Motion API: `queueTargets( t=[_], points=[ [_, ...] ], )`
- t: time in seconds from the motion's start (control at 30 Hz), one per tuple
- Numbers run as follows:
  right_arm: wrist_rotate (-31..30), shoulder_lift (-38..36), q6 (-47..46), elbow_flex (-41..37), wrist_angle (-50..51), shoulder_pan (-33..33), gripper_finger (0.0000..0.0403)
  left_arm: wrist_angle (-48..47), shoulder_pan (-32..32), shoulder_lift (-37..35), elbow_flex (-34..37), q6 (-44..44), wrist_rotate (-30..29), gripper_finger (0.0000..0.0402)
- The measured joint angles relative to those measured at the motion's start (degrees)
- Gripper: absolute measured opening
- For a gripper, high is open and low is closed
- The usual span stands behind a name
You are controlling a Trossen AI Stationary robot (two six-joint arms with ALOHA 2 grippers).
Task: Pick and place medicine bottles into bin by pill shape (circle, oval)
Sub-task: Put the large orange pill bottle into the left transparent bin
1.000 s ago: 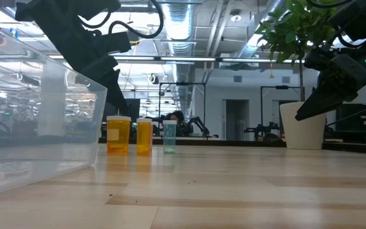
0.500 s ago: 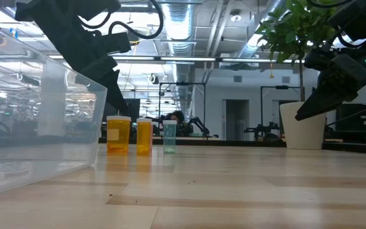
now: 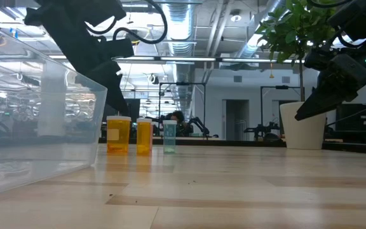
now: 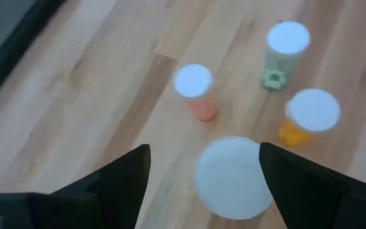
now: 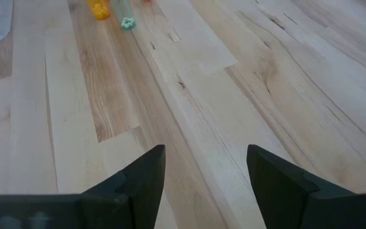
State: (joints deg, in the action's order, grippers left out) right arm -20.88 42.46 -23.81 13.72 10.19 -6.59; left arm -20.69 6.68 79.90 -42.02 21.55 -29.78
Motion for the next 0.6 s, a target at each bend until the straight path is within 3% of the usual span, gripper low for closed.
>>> queueTargets(
  t=[0.6],
  points=[
    [0.0,0.0,-0.1,0.0,0.4,0.0,0.0234,2.6,0.0,4.5,-0.3,-0.9,3.7,0.0289]
  ],
)
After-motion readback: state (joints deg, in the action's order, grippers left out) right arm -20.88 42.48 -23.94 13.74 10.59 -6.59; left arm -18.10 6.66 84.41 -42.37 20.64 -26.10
